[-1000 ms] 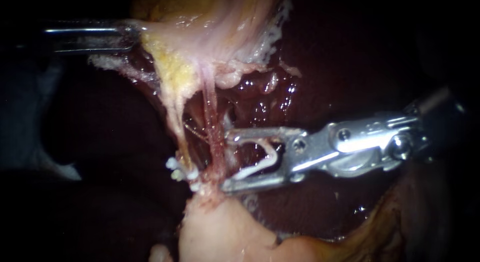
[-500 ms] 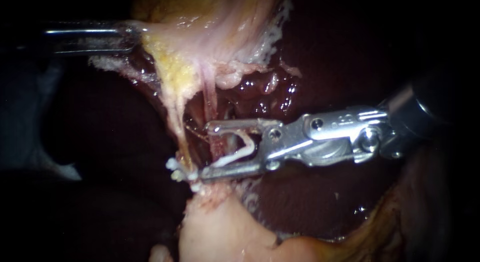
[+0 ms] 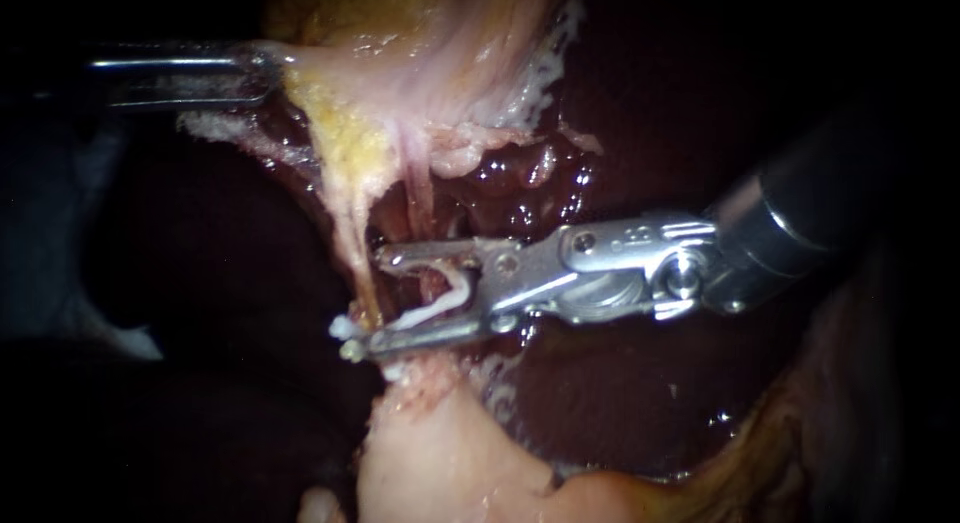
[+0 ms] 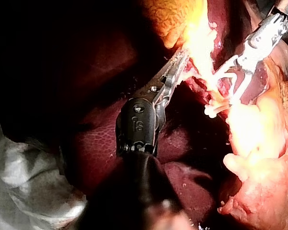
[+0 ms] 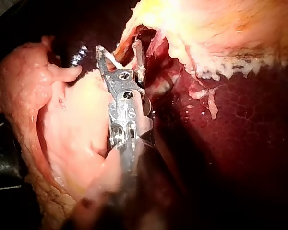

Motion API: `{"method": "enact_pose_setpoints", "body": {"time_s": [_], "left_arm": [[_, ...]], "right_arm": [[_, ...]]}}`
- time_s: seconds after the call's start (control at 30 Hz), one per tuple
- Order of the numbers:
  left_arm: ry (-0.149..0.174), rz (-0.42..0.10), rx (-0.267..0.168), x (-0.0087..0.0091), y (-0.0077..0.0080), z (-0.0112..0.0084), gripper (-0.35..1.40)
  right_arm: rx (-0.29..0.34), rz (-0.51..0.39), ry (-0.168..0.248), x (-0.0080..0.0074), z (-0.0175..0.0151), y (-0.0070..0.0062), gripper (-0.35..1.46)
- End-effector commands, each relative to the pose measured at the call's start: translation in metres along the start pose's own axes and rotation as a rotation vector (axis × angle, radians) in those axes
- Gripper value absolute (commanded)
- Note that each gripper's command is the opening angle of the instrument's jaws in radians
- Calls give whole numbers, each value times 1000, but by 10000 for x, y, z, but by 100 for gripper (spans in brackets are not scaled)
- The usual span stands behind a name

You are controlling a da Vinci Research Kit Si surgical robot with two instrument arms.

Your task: Clipping third clip left tube

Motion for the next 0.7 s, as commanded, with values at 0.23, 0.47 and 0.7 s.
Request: {"method": "enact_pose_setpoints", "body": {"time_s": [0.23,0.47,0.7], "left_arm": [[0,0,0,0,0,1,-35],[1,0,4,0,1,2,-35],[1,0,5,0,1,3,-35]], "right_arm": [[82,6,83,7,24,3,49],[118,14,130,16,43,0,48],[111,35,171,29,52,2,48]]}}
